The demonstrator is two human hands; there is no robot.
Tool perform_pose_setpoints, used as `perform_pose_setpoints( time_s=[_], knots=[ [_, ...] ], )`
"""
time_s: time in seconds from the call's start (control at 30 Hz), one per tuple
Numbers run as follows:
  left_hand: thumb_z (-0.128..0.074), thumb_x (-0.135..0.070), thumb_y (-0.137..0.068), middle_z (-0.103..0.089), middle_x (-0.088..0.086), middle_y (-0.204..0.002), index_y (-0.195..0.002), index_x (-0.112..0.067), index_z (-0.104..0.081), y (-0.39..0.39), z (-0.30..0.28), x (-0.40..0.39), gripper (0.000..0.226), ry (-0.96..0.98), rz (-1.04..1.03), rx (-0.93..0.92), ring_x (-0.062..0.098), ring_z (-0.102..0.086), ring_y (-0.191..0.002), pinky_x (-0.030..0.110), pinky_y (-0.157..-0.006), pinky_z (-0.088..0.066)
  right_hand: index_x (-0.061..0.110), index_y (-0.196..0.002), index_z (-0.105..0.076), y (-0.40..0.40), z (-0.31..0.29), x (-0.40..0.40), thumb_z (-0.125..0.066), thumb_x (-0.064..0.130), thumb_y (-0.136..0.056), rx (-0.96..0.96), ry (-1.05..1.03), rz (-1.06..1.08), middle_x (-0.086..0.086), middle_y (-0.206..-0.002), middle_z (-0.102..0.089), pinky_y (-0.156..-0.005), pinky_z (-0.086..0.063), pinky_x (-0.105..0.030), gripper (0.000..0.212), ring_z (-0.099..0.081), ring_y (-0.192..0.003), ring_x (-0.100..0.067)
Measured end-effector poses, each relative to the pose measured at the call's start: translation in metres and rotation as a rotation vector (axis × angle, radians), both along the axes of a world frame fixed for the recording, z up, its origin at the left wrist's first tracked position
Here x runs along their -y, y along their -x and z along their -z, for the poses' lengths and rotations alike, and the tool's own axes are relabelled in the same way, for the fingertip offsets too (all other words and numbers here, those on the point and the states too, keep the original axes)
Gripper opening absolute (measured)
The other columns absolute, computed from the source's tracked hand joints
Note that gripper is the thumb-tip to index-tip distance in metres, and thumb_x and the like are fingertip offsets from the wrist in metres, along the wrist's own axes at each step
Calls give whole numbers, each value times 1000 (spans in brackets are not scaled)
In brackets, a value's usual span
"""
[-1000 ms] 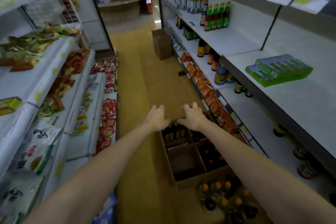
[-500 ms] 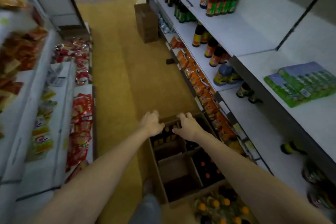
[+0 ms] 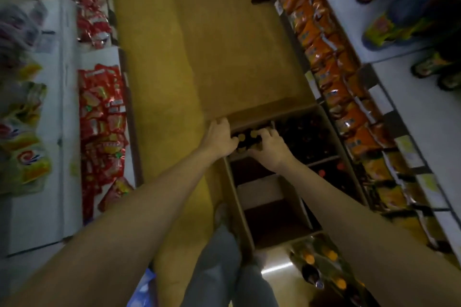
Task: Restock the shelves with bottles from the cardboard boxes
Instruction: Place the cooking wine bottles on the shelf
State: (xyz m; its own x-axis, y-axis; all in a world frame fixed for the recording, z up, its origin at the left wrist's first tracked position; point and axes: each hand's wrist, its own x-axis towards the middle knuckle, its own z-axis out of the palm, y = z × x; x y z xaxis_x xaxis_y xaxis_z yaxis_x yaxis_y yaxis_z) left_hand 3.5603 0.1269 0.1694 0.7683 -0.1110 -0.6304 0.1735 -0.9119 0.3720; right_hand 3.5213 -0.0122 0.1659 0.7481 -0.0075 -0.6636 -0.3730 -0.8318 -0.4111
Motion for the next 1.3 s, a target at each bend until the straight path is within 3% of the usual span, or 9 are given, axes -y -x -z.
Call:
perform_pose_setpoints(
  time_s=[0.1, 0.23, 0.43, 0.63, 0.73, 0.97, 1.03, 1.2, 1.3],
  knots=[
    [-50, -27, -97, -38, 11, -133, -130, -8, -40, 2, 57, -1, 39, 8, 8, -34, 23, -49, -102, 29, -70, -40, 11, -148, -25, -1, 58, 5, -57, 38, -94, -28, 11, 4, -10, -149, -26, -109, -32, -39, 69, -26, -138, -30],
    [-51, -27, -97, -39, 14, -133, -137, -7, -34, 1, 126, 0, 48, 3, 19, -37, 28, -50, -110, 30, -70, -39, 13, -145, -30, -8, 124, 13, -59, 35, -93, -25, 29, 7, -11, -146, -31, -106, -35, -38, 63, -33, -135, -29],
    [-53, -25, -94, -41, 20, -132, -133, -4, -34, -21, 219, 4, 48, -70, 87, -52, 36, -52, -110, 33, -69, -40, 11, -144, -29, -38, 215, 12, -58, 29, -95, -48, 3, -63, -15, -145, -31, -93, -42, -37, 60, -48, -120, -32],
    [-56, -25, -94, -50, 20, -125, -139, -7, -29, -56, 299, 8, 56, -145, 128, -48, 34, -56, -105, 31, -66, -41, 17, -150, -16, -78, 287, 0, -53, 26, -97, -89, 6, -95, -14, -131, -49, -76, -51, -41, 65, -58, -100, -30],
    [-53, -27, -95, -52, 21, -123, -137, -5, -30, -65, 328, 13, 53, -182, 217, -71, 34, -54, -109, 32, -69, -40, 19, -149, -16, -90, 320, -7, -51, 23, -98, -65, 73, -172, -16, -130, -48, -75, -49, -40, 62, -55, -104, -32],
    [-43, -15, -98, -61, 17, -111, -133, -4, -28, -68, 353, 14, 39, -307, 465, 124, 33, -61, -94, 35, -63, -37, 16, -133, -29, -92, 355, -17, -42, 38, -100, 125, 211, -243, -14, -113, -60, -64, -38, -37, 42, -60, -98, -35],
    [-40, -17, -99, -62, 16, -110, -137, -6, -26, -68, 353, 14, 42, -307, 500, 148, 34, -61, -95, 36, -65, -36, 14, -130, -30, -89, 355, -14, -41, 34, -101, 153, 221, -269, -15, -111, -62, -64, -37, -36, 37, -60, -96, -36],
    [-41, -27, -100, -63, 15, -107, -131, -11, -30, -57, 342, 13, 36, -247, 492, 172, 35, -61, -95, 35, -63, -36, 12, -129, -30, -75, 342, -3, -38, 24, -101, 114, 197, -348, -18, -110, -62, -64, -34, -35, 32, -60, -94, -37],
    [-40, -30, -101, -60, 13, -95, -123, -11, -33, -48, 324, 13, 30, -196, 460, 208, 32, -57, -80, 35, -61, -34, 13, -126, -33, -65, 327, 5, -40, 27, -101, 118, 162, -332, -18, -107, -62, -63, -35, -35, 30, -60, -91, -36]
  ],
)
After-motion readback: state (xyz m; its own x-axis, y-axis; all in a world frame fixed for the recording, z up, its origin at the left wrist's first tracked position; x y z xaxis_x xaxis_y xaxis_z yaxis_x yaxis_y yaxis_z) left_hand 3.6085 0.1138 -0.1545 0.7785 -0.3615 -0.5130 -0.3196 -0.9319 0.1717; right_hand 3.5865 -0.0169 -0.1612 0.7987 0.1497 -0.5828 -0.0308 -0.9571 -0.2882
